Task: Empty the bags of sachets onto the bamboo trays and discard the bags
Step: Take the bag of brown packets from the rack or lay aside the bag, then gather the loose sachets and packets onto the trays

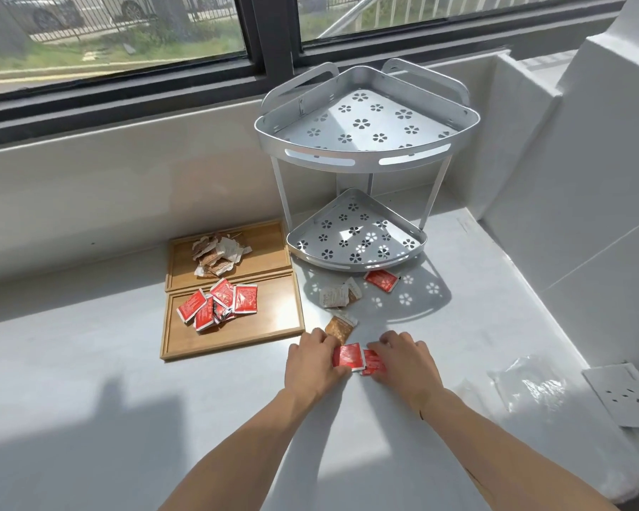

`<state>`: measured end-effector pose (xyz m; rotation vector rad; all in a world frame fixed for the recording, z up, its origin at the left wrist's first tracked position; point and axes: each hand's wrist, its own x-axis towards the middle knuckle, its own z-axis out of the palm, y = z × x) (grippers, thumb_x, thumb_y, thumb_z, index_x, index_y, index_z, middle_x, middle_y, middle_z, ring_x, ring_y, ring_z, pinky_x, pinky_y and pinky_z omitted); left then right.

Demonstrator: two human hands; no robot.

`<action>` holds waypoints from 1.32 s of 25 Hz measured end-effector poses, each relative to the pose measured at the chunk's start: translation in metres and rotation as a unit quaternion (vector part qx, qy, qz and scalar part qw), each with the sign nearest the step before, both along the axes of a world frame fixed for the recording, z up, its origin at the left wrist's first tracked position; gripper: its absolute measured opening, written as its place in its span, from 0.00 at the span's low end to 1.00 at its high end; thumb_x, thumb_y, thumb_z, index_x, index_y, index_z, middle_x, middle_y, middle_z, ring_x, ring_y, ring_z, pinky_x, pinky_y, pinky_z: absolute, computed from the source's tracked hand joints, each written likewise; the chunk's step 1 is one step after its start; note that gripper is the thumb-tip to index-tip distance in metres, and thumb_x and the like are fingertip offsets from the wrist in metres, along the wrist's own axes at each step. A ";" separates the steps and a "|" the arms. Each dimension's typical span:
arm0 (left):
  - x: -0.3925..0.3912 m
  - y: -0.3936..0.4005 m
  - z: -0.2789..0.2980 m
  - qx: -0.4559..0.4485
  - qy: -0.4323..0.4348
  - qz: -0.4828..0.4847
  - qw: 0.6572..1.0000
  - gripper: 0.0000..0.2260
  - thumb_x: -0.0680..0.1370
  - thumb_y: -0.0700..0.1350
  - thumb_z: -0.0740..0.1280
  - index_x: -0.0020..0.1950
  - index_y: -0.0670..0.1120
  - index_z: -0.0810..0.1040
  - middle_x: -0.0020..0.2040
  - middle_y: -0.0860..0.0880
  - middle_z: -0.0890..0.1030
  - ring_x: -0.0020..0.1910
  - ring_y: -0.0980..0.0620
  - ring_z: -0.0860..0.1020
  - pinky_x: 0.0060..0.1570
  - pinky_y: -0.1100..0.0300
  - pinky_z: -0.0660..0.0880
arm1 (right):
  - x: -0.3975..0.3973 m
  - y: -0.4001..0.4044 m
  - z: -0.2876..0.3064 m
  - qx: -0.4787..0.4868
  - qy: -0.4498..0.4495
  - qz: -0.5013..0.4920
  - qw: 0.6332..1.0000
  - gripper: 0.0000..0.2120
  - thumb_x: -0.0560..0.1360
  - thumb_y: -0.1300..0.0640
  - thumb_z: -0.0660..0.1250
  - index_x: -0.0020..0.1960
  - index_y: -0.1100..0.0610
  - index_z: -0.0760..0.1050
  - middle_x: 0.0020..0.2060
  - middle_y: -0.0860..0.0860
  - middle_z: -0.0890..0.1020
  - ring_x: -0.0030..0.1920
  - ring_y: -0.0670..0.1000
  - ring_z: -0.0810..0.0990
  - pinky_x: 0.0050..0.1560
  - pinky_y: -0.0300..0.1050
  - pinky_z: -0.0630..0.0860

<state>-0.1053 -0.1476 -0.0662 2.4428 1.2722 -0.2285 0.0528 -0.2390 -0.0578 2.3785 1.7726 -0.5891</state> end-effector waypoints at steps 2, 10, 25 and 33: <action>0.001 -0.001 -0.003 0.001 -0.004 0.009 1.000 0.19 0.69 0.57 0.68 0.56 0.50 0.76 0.56 0.49 0.75 0.56 0.46 0.73 0.51 0.51 0.72 | 0.001 0.001 -0.002 0.009 0.024 -0.031 0.999 0.20 0.75 0.45 0.64 0.65 0.48 0.71 0.60 0.49 0.75 0.61 0.55 0.72 0.56 0.50 0.70; 0.002 0.010 0.004 -0.178 -0.043 0.040 0.982 0.14 0.70 0.47 0.68 0.53 0.50 0.69 0.50 0.48 0.82 0.48 0.43 0.80 0.42 0.55 0.72 | 0.028 0.015 0.001 -0.029 0.127 -0.103 0.986 0.12 0.71 0.55 0.66 0.53 0.48 0.70 0.47 0.52 0.82 0.46 0.58 0.79 0.40 0.46 0.70; -0.006 0.029 -0.002 -0.214 0.006 0.007 0.977 0.10 0.72 0.46 0.65 0.52 0.47 0.73 0.52 0.47 0.82 0.50 0.45 0.79 0.47 0.51 0.75 | 0.084 0.121 -0.026 0.037 0.081 -0.222 0.971 0.10 0.72 0.47 0.67 0.51 0.49 0.80 0.54 0.51 0.80 0.55 0.57 0.76 0.61 0.51 0.73; -0.006 0.029 -0.005 -0.208 -0.001 0.015 0.978 0.10 0.72 0.46 0.66 0.53 0.47 0.75 0.52 0.47 0.82 0.50 0.45 0.79 0.46 0.52 0.75 | 0.076 0.124 -0.028 0.024 0.099 -0.295 0.950 0.22 0.74 0.46 0.67 0.65 0.53 0.71 0.65 0.58 0.72 0.65 0.62 0.69 0.65 0.58 0.70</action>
